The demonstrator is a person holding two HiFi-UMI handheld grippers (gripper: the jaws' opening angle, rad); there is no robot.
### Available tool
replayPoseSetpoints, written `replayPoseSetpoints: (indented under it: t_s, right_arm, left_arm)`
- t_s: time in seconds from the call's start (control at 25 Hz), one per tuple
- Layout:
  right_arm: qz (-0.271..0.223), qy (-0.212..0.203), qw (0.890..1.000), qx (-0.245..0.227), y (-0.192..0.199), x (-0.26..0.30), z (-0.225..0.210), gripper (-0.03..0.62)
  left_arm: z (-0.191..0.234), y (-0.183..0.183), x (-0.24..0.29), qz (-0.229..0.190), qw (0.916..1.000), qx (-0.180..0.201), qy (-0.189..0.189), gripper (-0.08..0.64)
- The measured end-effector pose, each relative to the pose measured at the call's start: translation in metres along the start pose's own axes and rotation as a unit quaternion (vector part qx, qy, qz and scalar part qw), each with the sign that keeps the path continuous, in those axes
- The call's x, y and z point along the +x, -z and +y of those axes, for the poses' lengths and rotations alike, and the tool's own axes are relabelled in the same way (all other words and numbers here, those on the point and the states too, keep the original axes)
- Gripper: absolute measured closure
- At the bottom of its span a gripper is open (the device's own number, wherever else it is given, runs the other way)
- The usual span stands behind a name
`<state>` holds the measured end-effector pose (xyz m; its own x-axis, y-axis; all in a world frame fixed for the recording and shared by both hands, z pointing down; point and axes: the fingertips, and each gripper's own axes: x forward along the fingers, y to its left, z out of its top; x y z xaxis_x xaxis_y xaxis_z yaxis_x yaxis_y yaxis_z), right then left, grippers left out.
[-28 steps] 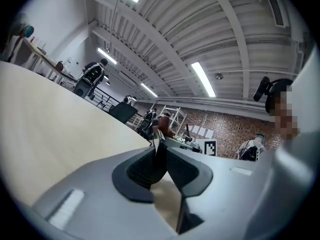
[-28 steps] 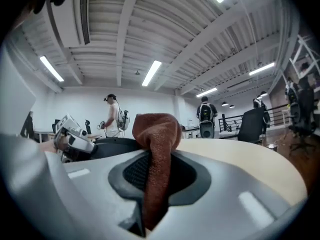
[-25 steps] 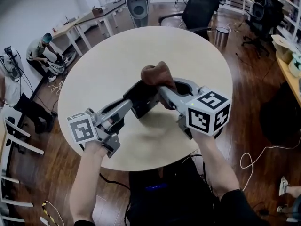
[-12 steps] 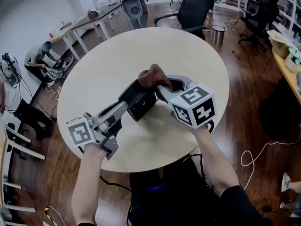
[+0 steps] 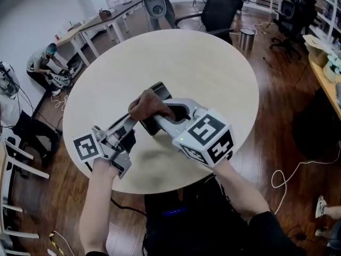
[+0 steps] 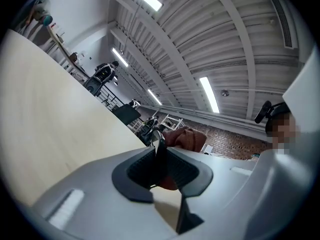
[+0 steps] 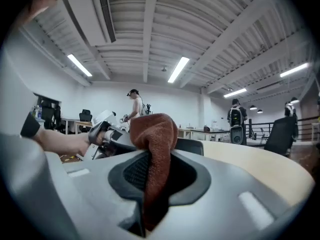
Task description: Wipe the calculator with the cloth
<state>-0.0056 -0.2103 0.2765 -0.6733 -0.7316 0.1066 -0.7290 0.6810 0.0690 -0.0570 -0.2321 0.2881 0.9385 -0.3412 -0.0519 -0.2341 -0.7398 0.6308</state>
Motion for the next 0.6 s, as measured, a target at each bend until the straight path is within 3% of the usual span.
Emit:
replayPoseSetpoints:
  t_s: [0.08, 0.28, 0.36, 0.48, 0.6]
  right_arm:
    - [0.010, 0.014, 1.000, -0.007, 0.007, 0.004, -0.008, 0.528]
    - [0.042, 0.126, 0.991, 0.032, 0.036, -0.013, -0.085, 0.528]
    - [0.036, 0.150, 0.987, 0.046, 0.036, -0.023, -0.098, 0.528]
    - [0.008, 0.146, 0.989, 0.030, 0.019, -0.026, -0.089, 0.528]
    - [0.019, 0.108, 0.994, -0.005, 0.021, -0.010, -0.062, 0.528]
  left_arm:
    - [-0.001, 0.000, 0.001, 0.001, 1.0000, 0.002, 0.001, 0.486]
    - [0.003, 0.000, 0.000, -0.002, 1.0000, -0.007, 0.000, 0.485]
    - [0.004, 0.001, -0.001, -0.005, 0.9999, -0.015, 0.002, 0.486]
    - [0.006, -0.002, -0.002, -0.011, 0.9997, -0.021, 0.001, 0.485]
    - [0.006, -0.002, -0.002, -0.018, 0.9995, -0.027, 0.002, 0.485]
